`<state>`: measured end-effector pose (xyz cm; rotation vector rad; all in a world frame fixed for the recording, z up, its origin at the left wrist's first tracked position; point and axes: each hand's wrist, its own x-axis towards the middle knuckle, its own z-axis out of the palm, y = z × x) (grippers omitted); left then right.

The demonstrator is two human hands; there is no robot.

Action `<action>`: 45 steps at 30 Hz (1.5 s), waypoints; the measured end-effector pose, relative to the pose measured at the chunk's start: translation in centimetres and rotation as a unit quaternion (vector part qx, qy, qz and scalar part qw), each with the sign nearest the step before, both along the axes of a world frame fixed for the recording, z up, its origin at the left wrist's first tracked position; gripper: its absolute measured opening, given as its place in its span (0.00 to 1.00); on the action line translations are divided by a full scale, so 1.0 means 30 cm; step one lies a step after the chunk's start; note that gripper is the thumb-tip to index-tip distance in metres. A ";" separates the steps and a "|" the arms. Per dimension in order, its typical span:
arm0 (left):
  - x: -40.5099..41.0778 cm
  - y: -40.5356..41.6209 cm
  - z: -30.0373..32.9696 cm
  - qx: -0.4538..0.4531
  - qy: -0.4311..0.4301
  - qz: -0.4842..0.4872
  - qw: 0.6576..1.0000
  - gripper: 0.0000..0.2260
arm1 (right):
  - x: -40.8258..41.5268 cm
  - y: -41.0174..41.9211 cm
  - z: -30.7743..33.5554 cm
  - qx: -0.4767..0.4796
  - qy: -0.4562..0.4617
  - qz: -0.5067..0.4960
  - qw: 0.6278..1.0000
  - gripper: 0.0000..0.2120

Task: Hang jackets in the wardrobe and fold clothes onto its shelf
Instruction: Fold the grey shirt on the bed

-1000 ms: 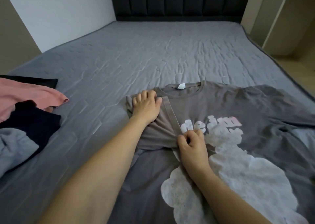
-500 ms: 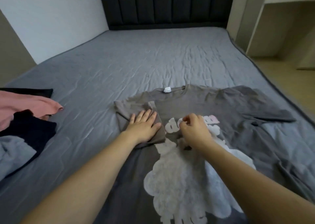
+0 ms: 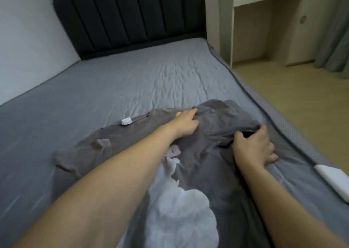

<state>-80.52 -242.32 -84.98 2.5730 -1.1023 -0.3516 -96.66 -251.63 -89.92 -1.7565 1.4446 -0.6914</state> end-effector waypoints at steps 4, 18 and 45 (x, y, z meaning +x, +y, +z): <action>0.078 -0.191 -0.019 -0.017 0.050 0.080 0.995 0.31 | 0.012 -0.052 0.014 0.040 -0.147 -0.021 0.988 0.32; 0.108 0.014 0.137 -0.380 0.337 0.120 0.853 0.17 | -0.013 0.097 0.171 -0.248 -0.455 0.218 0.827 0.23; 0.276 0.292 -0.033 0.048 -0.207 0.118 0.970 0.25 | 0.116 0.102 0.086 -0.137 0.049 0.335 0.931 0.16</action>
